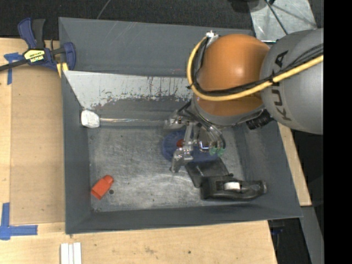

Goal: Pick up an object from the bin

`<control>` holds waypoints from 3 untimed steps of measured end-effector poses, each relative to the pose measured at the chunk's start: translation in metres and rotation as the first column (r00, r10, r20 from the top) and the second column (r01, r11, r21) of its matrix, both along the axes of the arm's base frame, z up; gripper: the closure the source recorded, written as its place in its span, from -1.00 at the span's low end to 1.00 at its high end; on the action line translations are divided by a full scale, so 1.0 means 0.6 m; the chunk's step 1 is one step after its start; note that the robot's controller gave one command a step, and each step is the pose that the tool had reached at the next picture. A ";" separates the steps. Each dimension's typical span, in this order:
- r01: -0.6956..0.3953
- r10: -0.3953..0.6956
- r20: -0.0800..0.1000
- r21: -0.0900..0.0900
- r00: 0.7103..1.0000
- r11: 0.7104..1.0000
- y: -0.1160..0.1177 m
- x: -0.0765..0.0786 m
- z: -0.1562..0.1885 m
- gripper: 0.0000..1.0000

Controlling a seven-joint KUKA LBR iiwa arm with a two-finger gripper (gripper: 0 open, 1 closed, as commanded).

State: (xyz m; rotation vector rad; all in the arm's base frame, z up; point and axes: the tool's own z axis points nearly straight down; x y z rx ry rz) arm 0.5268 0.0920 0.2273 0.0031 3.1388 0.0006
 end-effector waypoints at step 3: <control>-0.080 0.080 -0.004 -0.002 0.997 0.997 -0.188 0.153 -0.233 -1.00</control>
Offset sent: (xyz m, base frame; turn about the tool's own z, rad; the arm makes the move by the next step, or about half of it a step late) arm 0.0498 -0.0653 -0.0177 0.0091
